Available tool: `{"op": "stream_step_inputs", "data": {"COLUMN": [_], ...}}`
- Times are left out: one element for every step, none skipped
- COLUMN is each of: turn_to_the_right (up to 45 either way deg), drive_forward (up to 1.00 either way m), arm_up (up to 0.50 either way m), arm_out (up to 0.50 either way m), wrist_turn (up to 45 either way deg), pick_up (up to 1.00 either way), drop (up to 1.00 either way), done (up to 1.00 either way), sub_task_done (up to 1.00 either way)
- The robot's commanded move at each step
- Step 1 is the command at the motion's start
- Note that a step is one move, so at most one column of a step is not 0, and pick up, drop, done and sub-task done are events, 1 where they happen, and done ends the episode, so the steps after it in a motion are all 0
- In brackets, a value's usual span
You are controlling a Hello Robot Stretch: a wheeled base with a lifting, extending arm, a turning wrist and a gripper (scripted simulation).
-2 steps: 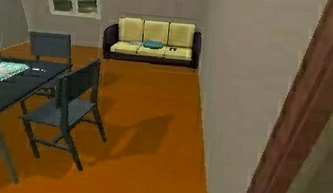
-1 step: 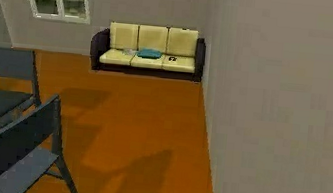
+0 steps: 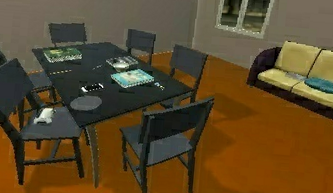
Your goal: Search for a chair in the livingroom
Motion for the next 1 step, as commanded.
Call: {"op": "stream_step_inputs", "data": {"turn_to_the_right": [0.0], "drive_forward": [0.00], "arm_up": [0.00], "arm_out": [0.00], "wrist_turn": [0.0], "pick_up": [0.00], "drop": [0.00], "done": [1.00], "sub_task_done": [0.00]}}
